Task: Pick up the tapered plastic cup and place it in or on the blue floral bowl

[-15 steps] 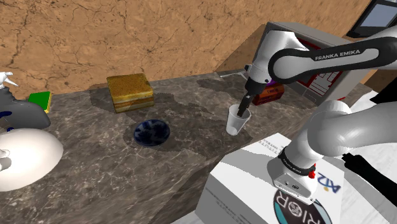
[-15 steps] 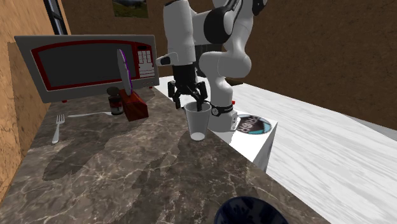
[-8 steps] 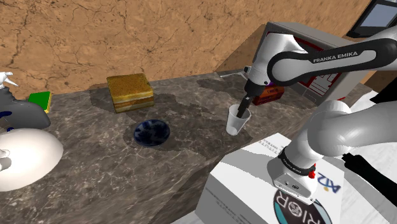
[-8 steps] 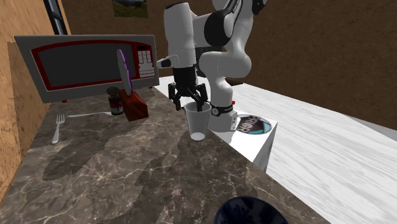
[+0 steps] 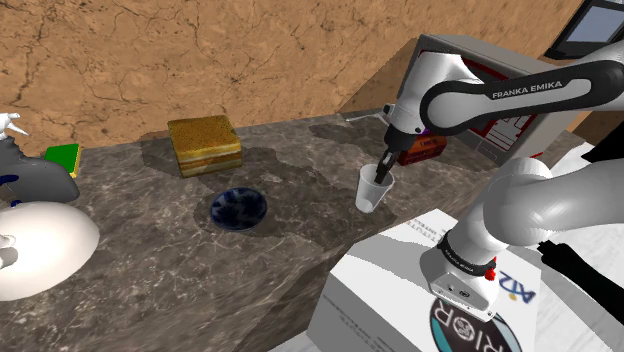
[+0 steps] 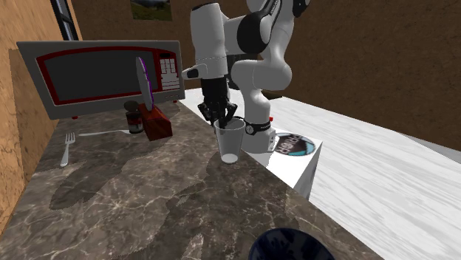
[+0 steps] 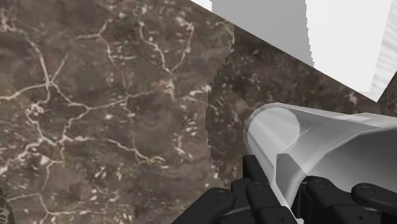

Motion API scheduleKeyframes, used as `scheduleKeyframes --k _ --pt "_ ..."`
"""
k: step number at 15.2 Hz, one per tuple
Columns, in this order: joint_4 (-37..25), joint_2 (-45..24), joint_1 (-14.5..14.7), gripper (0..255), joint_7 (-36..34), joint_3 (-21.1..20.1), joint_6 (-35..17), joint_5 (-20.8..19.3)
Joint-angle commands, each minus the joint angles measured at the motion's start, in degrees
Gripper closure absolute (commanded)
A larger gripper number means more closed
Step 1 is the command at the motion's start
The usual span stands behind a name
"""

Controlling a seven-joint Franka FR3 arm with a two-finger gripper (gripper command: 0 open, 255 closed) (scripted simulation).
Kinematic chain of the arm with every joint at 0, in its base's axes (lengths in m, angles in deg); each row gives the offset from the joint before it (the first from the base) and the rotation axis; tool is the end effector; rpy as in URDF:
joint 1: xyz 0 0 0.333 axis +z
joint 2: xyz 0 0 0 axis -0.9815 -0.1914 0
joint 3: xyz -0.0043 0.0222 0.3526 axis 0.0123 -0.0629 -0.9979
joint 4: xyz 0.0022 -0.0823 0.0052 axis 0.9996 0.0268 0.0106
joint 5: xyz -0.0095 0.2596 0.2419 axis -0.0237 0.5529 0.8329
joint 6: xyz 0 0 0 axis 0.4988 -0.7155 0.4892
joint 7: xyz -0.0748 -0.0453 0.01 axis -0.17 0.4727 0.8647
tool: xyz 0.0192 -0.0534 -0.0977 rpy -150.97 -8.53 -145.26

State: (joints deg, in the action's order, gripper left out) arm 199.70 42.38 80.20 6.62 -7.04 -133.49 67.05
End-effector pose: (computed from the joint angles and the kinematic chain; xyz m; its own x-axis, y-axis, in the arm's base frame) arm 0.2243 0.0008 0.4021 0.9929 0.1175 0.0184 0.1189 -0.9860 -0.1169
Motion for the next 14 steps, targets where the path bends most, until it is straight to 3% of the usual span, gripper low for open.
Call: scheduleKeyframes --k 1,3,14 --pt "0.0 0.0 0.0 255 0.0 0.0 0.0 0.0" --pt "0.0 0.0 0.0 255 0.0 0.0 0.0 0.0" --pt "-6.5 4.4 -0.3 255 -1.2 -0.2 10.8 -0.5"
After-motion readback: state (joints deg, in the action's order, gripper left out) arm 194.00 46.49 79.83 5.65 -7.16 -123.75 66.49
